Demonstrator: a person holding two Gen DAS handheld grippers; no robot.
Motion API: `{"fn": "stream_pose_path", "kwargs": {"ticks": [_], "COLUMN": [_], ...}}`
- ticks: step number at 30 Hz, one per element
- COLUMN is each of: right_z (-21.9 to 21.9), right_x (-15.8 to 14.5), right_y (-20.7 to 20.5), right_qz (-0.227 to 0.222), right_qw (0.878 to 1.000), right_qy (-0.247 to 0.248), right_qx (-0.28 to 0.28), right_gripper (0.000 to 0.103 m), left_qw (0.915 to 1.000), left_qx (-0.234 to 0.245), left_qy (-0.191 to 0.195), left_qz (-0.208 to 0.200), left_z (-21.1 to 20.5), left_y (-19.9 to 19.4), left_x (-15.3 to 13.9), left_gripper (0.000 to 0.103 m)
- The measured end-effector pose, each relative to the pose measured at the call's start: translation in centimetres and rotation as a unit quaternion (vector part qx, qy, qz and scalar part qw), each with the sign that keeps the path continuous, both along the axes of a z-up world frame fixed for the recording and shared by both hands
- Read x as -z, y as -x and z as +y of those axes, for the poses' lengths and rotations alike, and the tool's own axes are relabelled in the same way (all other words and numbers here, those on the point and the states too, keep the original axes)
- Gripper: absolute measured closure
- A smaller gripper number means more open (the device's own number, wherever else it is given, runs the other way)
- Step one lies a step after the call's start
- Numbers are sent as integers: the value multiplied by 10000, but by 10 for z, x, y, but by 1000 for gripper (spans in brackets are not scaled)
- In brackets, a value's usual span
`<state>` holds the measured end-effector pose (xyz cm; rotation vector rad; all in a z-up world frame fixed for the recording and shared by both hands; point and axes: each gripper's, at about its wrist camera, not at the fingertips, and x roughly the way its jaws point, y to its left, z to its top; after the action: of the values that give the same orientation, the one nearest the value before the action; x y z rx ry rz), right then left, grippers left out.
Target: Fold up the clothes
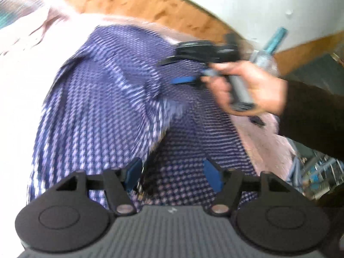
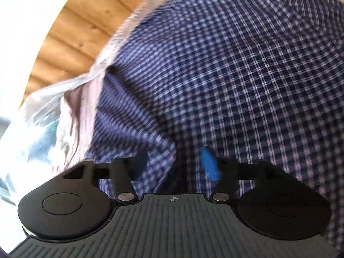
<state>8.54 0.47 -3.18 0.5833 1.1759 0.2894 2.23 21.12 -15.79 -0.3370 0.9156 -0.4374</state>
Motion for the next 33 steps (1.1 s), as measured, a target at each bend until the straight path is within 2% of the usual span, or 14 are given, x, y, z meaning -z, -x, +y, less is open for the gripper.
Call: {"fn": "stream_pose_path", "kwargs": {"ticks": [8, 12, 14, 16, 18, 19, 21, 23, 25, 27, 29, 30, 31, 33], "right_z": [27, 54, 53, 48, 46, 45, 41, 35, 23, 2, -25, -38, -47, -65], "right_x": [-19, -29, -29, -22, -13, -8, -2, 3, 5, 5, 2, 1, 5, 14], "right_y": [60, 57, 56, 58, 60, 62, 62, 62, 61, 62, 67, 71, 75, 85], "right_qz": [-29, -378, -380, -224, -73, -1, 81, 149, 202, 217, 72, -9, 71, 230], "right_qw": [9939, 9858, 9853, 9841, 9831, 9824, 9814, 9805, 9803, 9816, 9843, 9850, 9841, 9816], "right_qy": [-30, 323, 186, -168, -342, -429, -580, -785, -1080, -1287, -1432, -1508, -1612, -1819], "right_qx": [-1102, -1603, -1653, -1755, -1798, -1818, -1827, -1796, -1643, -1394, -1025, -839, -738, -535], "right_gripper": [21, 22, 27, 39, 50, 51, 52, 53, 53, 41, 24, 20, 15, 14], "left_qw": [9958, 9810, 9676, 9640, 9633, 9619, 9620, 9642, 9678, 9526, 9076, 8959, 8874, 8889], "left_qx": [-98, -1368, -2027, -2266, -2261, -2231, -2202, -2149, -1617, -539, 461, 696, 869, 927], "left_qy": [-913, -1288, -1292, -1066, -1201, -1389, -1486, -1483, -1925, -2866, -3865, -4087, -4244, -4260], "left_qz": [58, 488, 773, 893, 808, 753, 628, 452, -92, -870, -1576, -1595, -1579, -1407], "left_z": [-48, -22, -4, 4, -4, -11, -19, -27, -62, -125, -186, -203, -216, -226], "left_y": [-13, -22, -28, -39, -49, -53, -56, -56, -50, -33, -11, -5, -1, 3], "left_x": [11, 24, 36, 49, 56, 55, 49, 40, 22, 2, 5, 15, 25, 37], "left_gripper": [47, 43, 42, 42, 36, 47, 92, 98, 98, 98, 95, 92, 92, 91]}}
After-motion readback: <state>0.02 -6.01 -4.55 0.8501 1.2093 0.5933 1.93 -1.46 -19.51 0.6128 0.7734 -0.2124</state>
